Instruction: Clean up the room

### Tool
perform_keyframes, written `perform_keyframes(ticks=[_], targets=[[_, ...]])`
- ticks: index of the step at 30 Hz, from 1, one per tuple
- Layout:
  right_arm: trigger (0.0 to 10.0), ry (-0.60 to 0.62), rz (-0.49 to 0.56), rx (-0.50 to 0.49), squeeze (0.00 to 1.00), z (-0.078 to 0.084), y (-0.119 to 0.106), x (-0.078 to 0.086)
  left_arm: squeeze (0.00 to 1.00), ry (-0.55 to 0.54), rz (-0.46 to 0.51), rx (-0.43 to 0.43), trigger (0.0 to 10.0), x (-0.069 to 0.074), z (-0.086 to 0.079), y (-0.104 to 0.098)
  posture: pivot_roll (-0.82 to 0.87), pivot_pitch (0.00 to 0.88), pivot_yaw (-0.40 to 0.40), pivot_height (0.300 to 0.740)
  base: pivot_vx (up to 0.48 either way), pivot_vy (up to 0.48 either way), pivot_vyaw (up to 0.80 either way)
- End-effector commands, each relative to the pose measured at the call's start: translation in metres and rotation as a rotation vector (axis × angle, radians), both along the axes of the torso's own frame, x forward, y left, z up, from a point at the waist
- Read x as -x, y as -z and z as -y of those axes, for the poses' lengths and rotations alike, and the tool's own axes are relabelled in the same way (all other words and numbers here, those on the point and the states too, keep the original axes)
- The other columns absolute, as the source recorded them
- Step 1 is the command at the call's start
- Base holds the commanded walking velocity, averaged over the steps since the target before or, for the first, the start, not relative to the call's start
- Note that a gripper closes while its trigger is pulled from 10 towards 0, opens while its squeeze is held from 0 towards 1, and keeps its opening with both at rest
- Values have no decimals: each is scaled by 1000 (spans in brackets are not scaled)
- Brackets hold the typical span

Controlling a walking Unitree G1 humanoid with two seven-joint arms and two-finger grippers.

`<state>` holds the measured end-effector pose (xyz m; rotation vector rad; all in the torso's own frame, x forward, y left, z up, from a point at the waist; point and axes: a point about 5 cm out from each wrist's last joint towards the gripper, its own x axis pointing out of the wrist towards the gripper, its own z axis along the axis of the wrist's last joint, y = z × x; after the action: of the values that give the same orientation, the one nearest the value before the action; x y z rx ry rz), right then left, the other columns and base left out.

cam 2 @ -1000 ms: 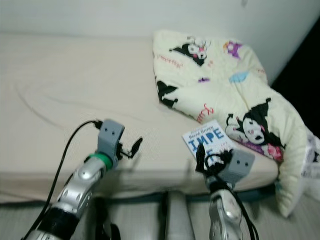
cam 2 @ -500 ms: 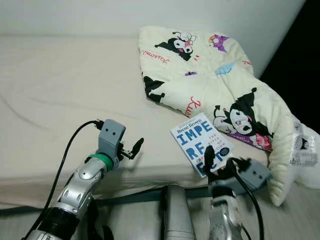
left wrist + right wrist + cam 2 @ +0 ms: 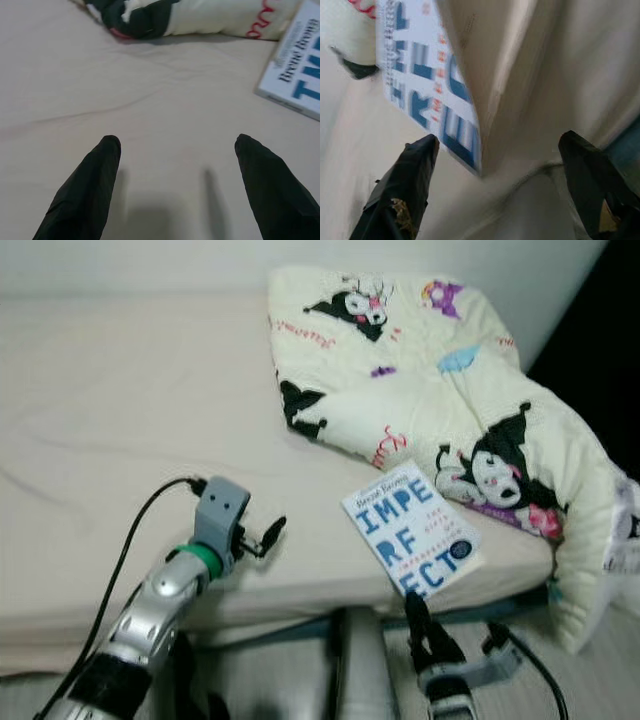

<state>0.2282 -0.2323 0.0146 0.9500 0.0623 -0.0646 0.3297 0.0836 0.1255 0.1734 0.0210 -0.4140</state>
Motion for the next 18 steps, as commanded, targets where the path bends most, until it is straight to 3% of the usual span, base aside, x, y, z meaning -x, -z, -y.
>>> perform_keyframes(ticks=[1, 7, 8, 11, 14, 18], targets=[[10000, -25, -24, -52, 0, 0, 12, 8, 0, -16, -12, -13, 10000, 1, -3, 2, -67, 248, 80, 565, 0, 0, 0], [10000, -120, 66, -24, 0, -1, -1, -8, 0, -20, -6, -19, 10000, 2, -5, 0, -45, 250, 82, 565, 0, 0, 0], [10000, -170, 150, -7, 0, -3, -13, -15, 0, -27, -9, -25, 10000, 3, -8, 1, -45, 250, 82, 565, 0, 0, 0], [10000, -200, 199, 19, 0, -5, -20, -19, 0, -30, -11, -28, 10000, 3, -9, 1, -33, 251, 83, 565, 0, 0, 0], [10000, -164, 291, 45, 0, -1, -36, -21, 0, -21, -14, -27, 10000, 4, -6, 0, -35, 251, 88, 565, 0, 0, 0], [10000, -88, 306, 29, 0, 5, -37, -16, 0, -9, -18, -28, 10000, 4, -4, 0, -44, 246, 94, 565, 0, 0, 0]])
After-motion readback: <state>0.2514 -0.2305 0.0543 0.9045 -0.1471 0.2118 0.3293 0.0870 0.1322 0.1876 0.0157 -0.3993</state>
